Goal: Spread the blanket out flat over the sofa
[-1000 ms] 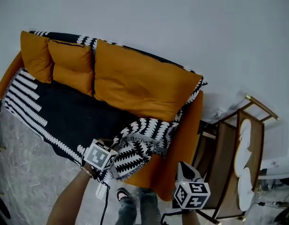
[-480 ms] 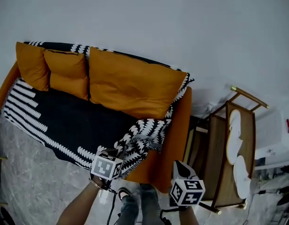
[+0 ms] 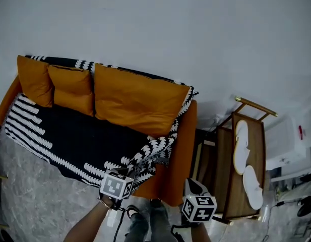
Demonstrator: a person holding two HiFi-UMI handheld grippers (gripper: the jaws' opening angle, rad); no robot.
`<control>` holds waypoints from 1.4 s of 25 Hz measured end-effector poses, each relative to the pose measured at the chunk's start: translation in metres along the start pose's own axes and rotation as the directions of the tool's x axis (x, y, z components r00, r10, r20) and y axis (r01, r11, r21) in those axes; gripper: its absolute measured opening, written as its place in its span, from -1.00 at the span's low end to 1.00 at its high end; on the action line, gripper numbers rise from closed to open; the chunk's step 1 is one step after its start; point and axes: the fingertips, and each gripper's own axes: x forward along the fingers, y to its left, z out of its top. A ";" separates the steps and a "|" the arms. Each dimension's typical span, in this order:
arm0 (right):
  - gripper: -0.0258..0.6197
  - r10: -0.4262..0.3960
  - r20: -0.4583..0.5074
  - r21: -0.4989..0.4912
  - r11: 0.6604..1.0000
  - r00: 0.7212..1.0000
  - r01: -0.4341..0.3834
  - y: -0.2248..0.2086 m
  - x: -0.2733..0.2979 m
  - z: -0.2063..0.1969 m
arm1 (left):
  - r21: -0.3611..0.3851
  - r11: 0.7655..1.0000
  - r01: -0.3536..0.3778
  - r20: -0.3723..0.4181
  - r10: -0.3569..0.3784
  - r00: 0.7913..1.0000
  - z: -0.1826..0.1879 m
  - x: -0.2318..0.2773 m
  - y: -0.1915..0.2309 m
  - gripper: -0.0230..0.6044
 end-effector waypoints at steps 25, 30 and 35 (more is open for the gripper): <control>-0.91 0.018 -0.017 -0.023 1.000 1.000 -0.018 -0.030 -0.072 -0.025 | -0.067 0.997 0.044 -0.037 -0.046 0.998 -0.047 0.001 -0.110 -0.83; -0.91 0.019 -0.023 -0.032 0.999 1.000 -0.019 -0.044 -0.079 -0.039 | -0.082 0.995 0.049 -0.033 -0.052 0.998 -0.060 0.014 -0.126 -0.83; -0.91 0.016 -0.030 -0.023 1.000 0.999 -0.017 -0.060 -0.081 -0.055 | -0.094 0.994 0.063 -0.038 -0.067 0.997 -0.078 0.029 -0.141 -0.83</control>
